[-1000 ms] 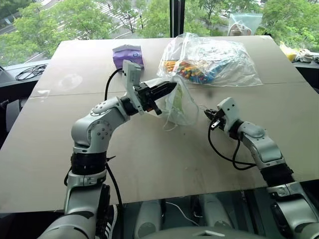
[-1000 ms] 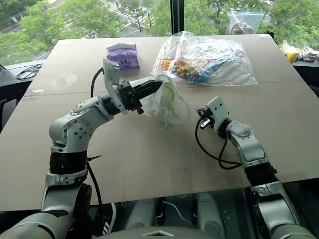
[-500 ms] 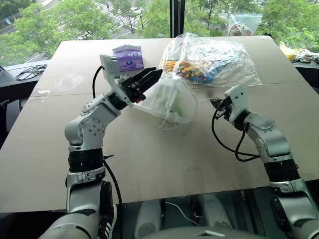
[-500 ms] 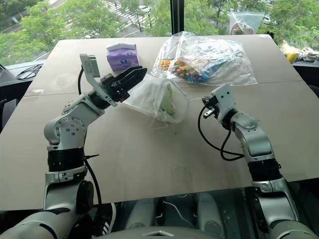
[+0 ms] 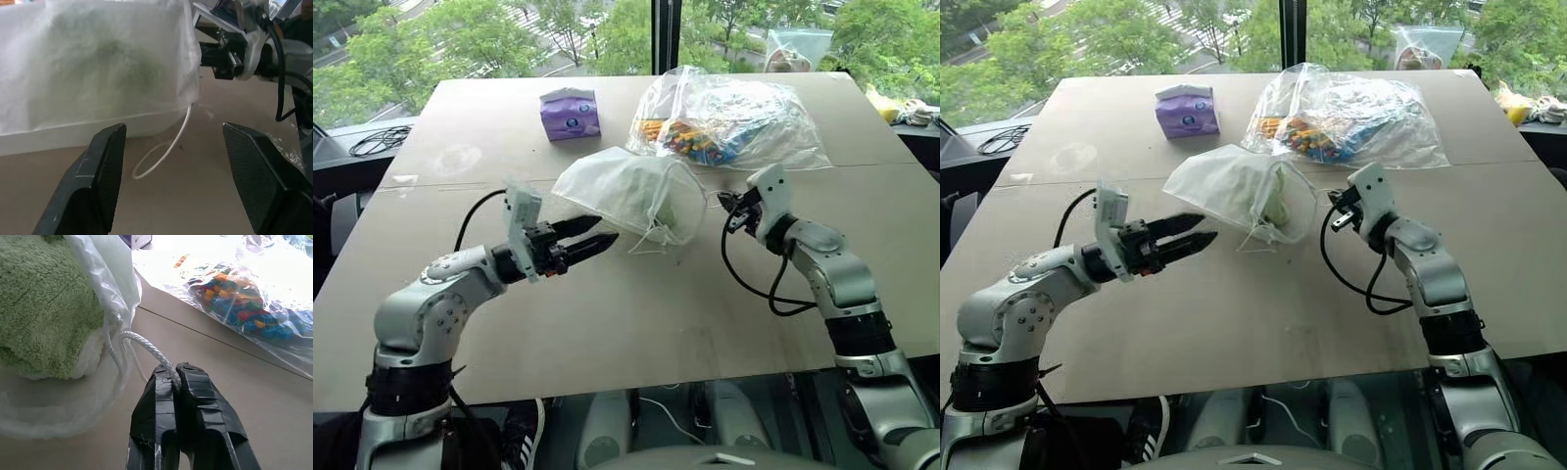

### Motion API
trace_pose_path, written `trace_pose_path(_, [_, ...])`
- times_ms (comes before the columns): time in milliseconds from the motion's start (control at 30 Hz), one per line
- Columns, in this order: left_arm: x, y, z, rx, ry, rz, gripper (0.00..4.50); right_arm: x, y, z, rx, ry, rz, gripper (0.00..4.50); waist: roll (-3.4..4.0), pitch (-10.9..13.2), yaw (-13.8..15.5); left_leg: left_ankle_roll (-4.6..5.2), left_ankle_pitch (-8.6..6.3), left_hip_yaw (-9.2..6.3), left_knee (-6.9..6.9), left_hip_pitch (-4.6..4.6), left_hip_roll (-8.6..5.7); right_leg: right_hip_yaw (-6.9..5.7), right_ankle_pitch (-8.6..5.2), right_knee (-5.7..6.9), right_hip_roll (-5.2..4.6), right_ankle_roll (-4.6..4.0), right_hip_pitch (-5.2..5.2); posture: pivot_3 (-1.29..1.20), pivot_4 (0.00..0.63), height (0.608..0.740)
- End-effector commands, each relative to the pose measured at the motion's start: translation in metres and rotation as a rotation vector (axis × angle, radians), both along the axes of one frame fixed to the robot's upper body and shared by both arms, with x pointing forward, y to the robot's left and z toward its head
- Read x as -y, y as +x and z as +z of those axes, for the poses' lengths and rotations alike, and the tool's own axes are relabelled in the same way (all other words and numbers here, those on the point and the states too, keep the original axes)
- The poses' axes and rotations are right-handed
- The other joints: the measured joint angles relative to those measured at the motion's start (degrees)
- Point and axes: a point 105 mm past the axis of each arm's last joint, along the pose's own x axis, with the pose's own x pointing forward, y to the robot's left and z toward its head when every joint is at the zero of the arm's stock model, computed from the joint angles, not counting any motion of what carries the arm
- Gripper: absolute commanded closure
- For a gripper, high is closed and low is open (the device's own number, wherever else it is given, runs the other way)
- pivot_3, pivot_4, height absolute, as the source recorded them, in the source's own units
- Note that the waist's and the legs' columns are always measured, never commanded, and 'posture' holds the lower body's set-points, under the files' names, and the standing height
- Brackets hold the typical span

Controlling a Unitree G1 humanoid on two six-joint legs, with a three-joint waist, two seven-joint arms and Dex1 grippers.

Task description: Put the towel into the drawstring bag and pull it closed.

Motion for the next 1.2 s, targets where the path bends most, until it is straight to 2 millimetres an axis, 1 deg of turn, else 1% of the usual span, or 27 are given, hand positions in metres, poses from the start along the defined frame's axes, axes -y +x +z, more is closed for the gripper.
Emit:
trace_pose_path(33, [0.008,0.006,-0.004,0.063,0.041,0.010,1.31,-0.002,0.002,0.019,0.067,0.014,0.001,4.50,0.00,0.00,-0.01,0.00,0.00,-0.01,0.00,-0.01,0.01,-0.01,0.00,0.00,0.02,0.00,-0.01,0.00,0.150,0.740])
trace_pose_path(133, [0.012,0.021,-0.014,0.115,0.076,0.056,1.31,-0.001,0.002,0.020,0.068,0.020,-0.006,4.50,0.00,0.00,0.04,0.00,0.00,-0.04,-0.02,-0.02,-0.01,-0.03,0.00,0.00,0.09,0.00,-0.01,0.00,0.150,0.740])
trace_pose_path(233, [0.022,0.036,-0.020,0.169,0.057,0.095,1.31,0.000,0.002,0.019,0.069,0.024,-0.016,4.50,0.02,0.00,-0.03,0.00,0.00,0.00,-0.04,-0.02,-0.03,0.00,0.01,0.00,0.11,0.01,-0.03,0.00,0.150,0.740])
trace_pose_path(333, [0.032,0.039,-0.027,0.204,0.064,0.075,1.31,0.000,0.002,0.019,0.069,0.028,-0.024,4.50,0.02,0.00,0.01,0.01,0.00,0.01,-0.02,-0.03,-0.04,0.00,0.01,0.00,0.12,0.02,-0.02,0.00,0.150,0.740])
trace_pose_path(433, [0.034,0.044,-0.021,0.233,0.007,0.104,2.12,0.000,0.002,0.019,0.070,0.030,-0.027,4.50,0.02,0.00,-0.08,0.01,0.00,0.07,-0.02,-0.02,-0.01,0.01,0.02,0.00,0.12,0.02,-0.03,0.00,0.150,0.740])
trace_pose_path(567, [0.027,0.043,-0.027,0.243,0.035,0.129,4.11,0.001,0.002,0.019,0.072,0.031,-0.032,4.50,0.02,0.00,-0.14,0.01,0.00,0.04,-0.03,-0.01,-0.01,0.02,0.02,0.02,0.15,0.02,-0.03,0.00,0.150,0.740])
trace_pose_path(600, [0.026,0.042,-0.027,0.252,0.037,0.139,4.38,0.000,0.002,0.019,0.074,0.031,-0.029,4.50,0.02,0.00,-0.13,0.01,0.00,0.02,-0.02,0.00,0.00,0.01,0.02,0.04,0.18,0.02,-0.03,0.00,0.150,0.740])
trace_pose_path(700, [0.020,0.041,-0.026,0.292,0.048,0.189,4.38,-0.002,0.003,0.021,0.080,0.028,-0.024,4.50,0.02,0.00,-0.20,0.01,0.00,0.03,-0.03,0.00,0.02,0.01,0.01,0.04,0.18,0.02,-0.03,0.00,0.150,0.740])
trace_pose_path(767, [0.009,0.047,-0.018,0.396,0.094,0.290,4.38,0.000,0.006,0.026,0.105,0.030,-0.044,4.50,0.02,0.00,-0.11,0.01,0.00,0.03,-0.02,-0.01,0.03,0.01,0.02,0.03,0.17,0.02,-0.04,0.00,0.150,0.740])
trace_pose_path(867, [-0.009,0.056,-0.005,0.587,0.217,0.447,4.38,0.011,0.015,0.039,0.167,0.045,-0.133,4.50,0.02,0.00,0.03,0.01,0.00,0.03,-0.01,-0.01,0.02,0.01,0.02,0.04,0.13,0.01,-0.03,0.00,0.150,0.740])
trace_pose_path(900, [-0.022,0.060,0.007,0.701,0.309,0.526,4.38,0.018,0.021,0.046,0.226,-0.010,-0.190,4.50,0.02,0.00,0.04,0.01,0.00,0.05,-0.01,0.00,0.02,0.02,0.03,0.05,0.12,0.01,-0.03,0.00,0.150,0.740])
trace_pose_path(933, [-0.034,0.063,0.022,0.809,0.383,0.600,4.38,0.025,0.025,0.053,0.295,-0.088,-0.241,4.50,0.03,0.00,0.02,0.01,0.00,0.06,-0.01,0.01,0.02,0.01,0.03,0.05,0.12,0.01,-0.03,0.00,0.150,0.740])
trace_pose_path(967, [-0.047,0.064,0.042,0.918,0.439,0.686,4.38,0.034,0.030,0.061,0.374,-0.171,-0.302,4.50,0.03,0.00,0.02,0.01,0.00,0.09,0.00,0.00,0.00,0.00,0.04,0.06,0.12,-0.01,-0.05,0.00,0.150,0.740])
trace_pose_path(1033, [-0.069,0.063,0.078,1.077,0.487,0.837,4.38,0.051,0.035,0.078,0.504,-0.247,-0.414,4.50,0.02,0.00,0.14,0.01,0.00,0.09,0.00,-0.02,-0.01,-0.02,0.05,0.06,0.11,-0.01,-0.07,0.00,0.150,0.740])
trace_pose_path(1067, [-0.077,0.061,0.091,1.130,0.494,0.893,4.38,0.058,0.036,0.085,0.548,-0.256,-0.459,4.50,0.02,0.00,0.20,0.01,0.00,0.09,0.00,-0.05,0.00,-0.02,0.04,0.06,0.09,-0.01,-0.09,0.00,0.150,0.740])
trace_pose_path(1133, [-0.099,0.054,0.122,1.228,0.517,1.041,4.38,0.078,0.035,0.105,0.660,-0.313,-0.571,4.50,0.02,0.00,0.16,0.01,0.00,0.15,-0.04,-0.05,0.03,-0.01,0.05,0.04,0.07,-0.01,-0.11,0.00,0.150,0.740])
trace_pose_path(1167, [-0.111,0.051,0.134,1.246,0.517,1.124,4.38,0.087,0.035,0.112,0.692,-0.322,-0.621,4.50,0.02,0.00,0.13,0.01,0.00,0.23,-0.08,-0.06,0.03,0.00,0.06,0.03,0.06,-0.03,-0.14,0.00,0.150,0.740])
trace_pose_path(1200, [-0.124,0.049,0.141,1.232,0.498,1.207,4.38,0.096,0.035,0.115,0.705,-0.321,-0.665,4.50,0.02,0.00,0.07,0.00,0.00,0.32,-0.13,-0.04,0.03,0.01,0.11,0.03,0.02,-0.09,-0.15,0.00,0.150,0.740])
